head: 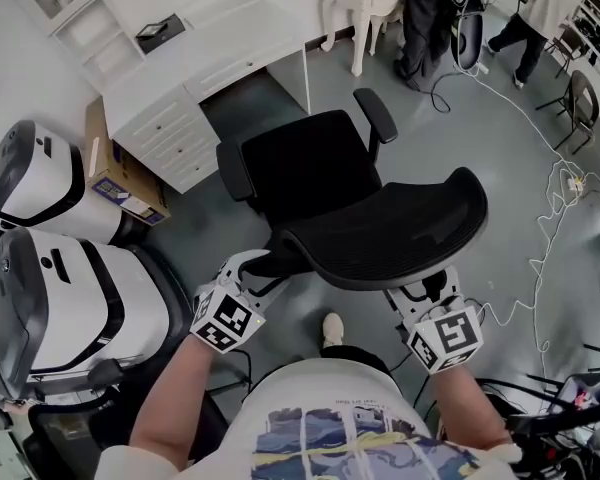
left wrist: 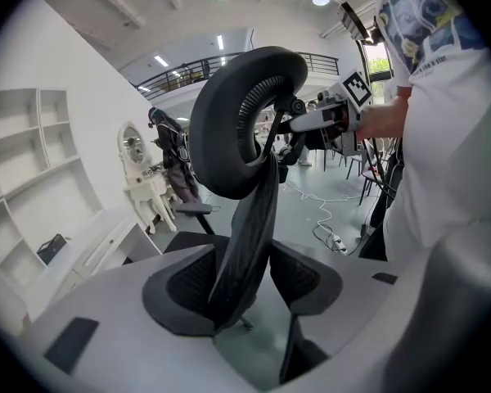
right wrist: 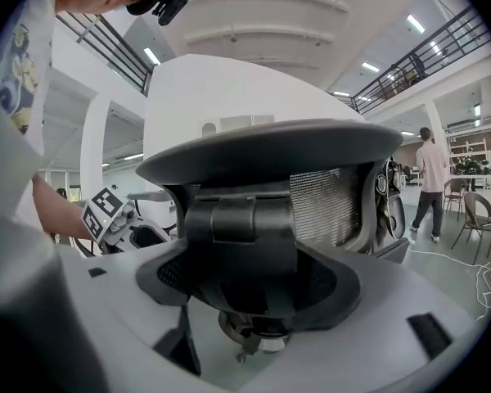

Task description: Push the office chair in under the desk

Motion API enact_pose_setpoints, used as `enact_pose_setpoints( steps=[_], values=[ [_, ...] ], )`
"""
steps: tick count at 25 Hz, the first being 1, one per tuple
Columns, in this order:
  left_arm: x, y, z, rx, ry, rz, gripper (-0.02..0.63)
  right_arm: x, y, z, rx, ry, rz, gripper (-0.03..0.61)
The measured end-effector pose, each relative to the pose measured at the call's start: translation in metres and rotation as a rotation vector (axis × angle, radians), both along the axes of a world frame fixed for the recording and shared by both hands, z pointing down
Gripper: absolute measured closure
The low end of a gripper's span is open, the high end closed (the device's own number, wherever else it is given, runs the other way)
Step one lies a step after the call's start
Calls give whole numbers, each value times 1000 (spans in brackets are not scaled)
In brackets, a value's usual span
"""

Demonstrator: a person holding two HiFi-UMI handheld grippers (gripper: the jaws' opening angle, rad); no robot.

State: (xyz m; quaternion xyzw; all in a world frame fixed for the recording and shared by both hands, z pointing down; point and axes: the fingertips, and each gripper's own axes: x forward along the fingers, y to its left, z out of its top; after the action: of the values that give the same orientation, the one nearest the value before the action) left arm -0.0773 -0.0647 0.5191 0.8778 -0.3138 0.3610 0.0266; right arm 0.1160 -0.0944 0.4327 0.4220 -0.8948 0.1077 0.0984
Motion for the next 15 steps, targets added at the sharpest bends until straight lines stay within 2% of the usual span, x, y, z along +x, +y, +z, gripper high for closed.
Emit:
enact_pose_setpoints(
  steps=[15],
  values=[
    [-5,-61,-3,1,5,-41,394,-8,-71,-3,-5,4,-73,250]
  ],
)
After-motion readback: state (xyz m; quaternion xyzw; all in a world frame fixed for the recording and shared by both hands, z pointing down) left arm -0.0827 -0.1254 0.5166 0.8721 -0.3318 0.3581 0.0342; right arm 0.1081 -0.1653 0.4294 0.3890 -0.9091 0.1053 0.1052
